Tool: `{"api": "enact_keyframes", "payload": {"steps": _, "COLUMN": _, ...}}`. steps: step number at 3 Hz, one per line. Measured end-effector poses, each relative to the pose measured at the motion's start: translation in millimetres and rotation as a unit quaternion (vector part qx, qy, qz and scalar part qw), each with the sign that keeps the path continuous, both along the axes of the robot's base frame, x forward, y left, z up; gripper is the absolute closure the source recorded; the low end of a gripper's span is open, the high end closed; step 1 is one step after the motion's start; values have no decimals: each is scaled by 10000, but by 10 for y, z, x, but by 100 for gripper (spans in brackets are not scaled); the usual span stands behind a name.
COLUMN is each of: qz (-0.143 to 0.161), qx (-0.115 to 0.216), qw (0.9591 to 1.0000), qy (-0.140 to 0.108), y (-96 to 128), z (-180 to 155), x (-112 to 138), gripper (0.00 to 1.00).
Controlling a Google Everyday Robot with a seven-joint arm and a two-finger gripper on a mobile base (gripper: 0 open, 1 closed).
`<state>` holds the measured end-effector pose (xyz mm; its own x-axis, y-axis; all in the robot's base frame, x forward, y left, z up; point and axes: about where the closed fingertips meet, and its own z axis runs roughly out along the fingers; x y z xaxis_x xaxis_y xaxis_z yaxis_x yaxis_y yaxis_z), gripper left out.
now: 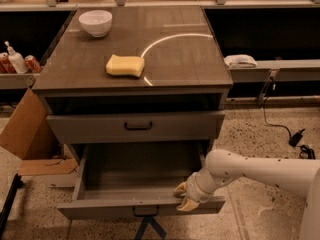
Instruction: Open middle drawer
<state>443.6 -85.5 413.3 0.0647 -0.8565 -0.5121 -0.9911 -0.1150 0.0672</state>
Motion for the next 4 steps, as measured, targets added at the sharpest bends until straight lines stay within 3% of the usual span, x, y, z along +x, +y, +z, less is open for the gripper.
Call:
{"api": "enact_keyframes", "payload": {"steps": 2, "qz": 58, "qx": 43, "qw": 10000, "qy": -27, "y": -4, "z": 28, "x": 13, "gripper": 28}}
{"api": "enact_keyframes", "payload": {"steps": 3, "qz": 129, "qx": -25, "qw": 9997, "qy": -215, "y": -53, "z": 211, "x": 83, "gripper": 5}}
{"api": "enact_keyframes", "payload": {"steps": 4, "qz": 197, "qx": -112, "qw": 9987, "qy": -455, "y": -186, "z": 530, "x": 190, "gripper": 0}}
